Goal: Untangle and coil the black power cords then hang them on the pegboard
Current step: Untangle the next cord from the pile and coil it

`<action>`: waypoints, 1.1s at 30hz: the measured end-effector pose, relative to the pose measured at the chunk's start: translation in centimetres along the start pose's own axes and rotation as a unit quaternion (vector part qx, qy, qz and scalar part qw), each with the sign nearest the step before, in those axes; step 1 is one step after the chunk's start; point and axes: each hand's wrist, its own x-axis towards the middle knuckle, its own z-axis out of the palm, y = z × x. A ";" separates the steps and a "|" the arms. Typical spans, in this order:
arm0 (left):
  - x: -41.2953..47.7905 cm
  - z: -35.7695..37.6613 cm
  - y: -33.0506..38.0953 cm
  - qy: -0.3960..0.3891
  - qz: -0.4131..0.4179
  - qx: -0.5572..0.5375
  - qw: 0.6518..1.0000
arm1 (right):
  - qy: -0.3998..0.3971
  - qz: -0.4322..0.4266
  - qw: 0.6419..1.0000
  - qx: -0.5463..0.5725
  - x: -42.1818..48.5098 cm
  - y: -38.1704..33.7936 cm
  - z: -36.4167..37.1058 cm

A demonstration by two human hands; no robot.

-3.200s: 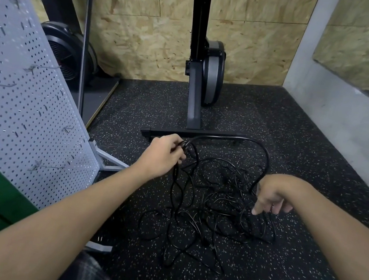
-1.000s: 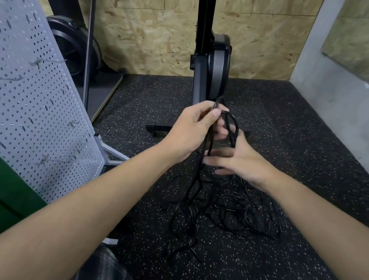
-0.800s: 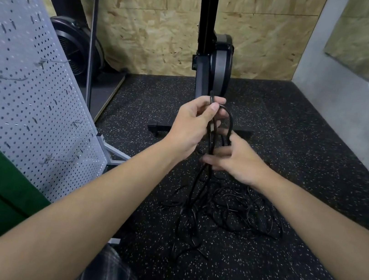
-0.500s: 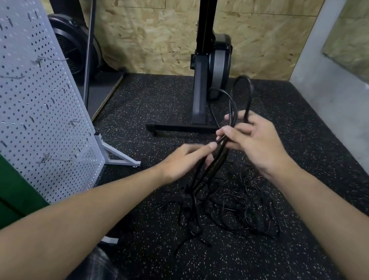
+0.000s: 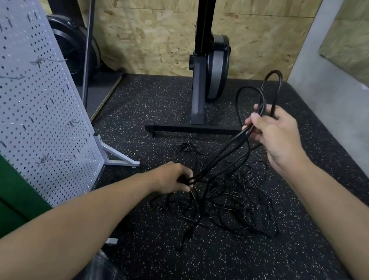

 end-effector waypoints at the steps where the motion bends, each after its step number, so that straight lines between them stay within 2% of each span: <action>1: -0.1 -0.1 0.0 0.003 0.003 0.012 1.000 | -0.001 0.008 0.999 -0.034 0.2 0.5 -0.2; 6: -0.4 -0.9 0.1 -0.023 0.007 0.037 0.999 | -0.039 0.062 0.971 -0.229 1.0 3.1 -1.5; 10: -0.5 -1.7 1.6 0.026 0.051 -0.008 0.998 | -0.072 0.072 0.934 -0.342 1.2 3.9 -2.4; 12: -0.4 -2.3 2.2 0.072 0.071 -0.022 0.995 | -0.111 0.086 0.892 -0.429 1.0 3.8 -2.3; 15: -0.5 -2.6 2.7 0.134 0.081 -0.052 0.986 | -0.174 0.146 0.779 -0.584 0.3 3.6 -1.6; 17: -0.3 -2.5 3.2 0.160 0.097 -0.055 0.981 | -0.207 0.087 0.758 -0.613 -0.2 3.1 -1.0; 19: 0.0 -2.5 4.0 0.177 0.122 -0.053 0.975 | -0.274 -0.045 0.761 -0.586 -0.9 2.9 -0.4; 21: 0.2 -2.8 4.7 0.194 0.142 -0.049 0.969 | -0.315 -0.099 0.791 -0.515 -1.4 2.8 0.3; 24: 0.1 -3.2 5.0 0.187 0.143 -0.055 0.970 | -0.297 -0.093 0.824 -0.474 -1.2 3.0 0.8; 26: 0.0 -3.1 5.0 0.177 0.136 -0.059 0.973 | -0.283 -0.071 0.823 -0.487 -1.0 2.9 0.7; 30: 0.2 -3.1 4.4 0.163 0.123 -0.065 0.977 | -0.307 -0.040 0.809 -0.500 -1.6 2.5 1.2; 33: 0.0 -3.3 3.5 0.164 0.094 -0.065 0.980 | -0.274 -0.038 0.831 -0.482 -1.7 1.6 0.9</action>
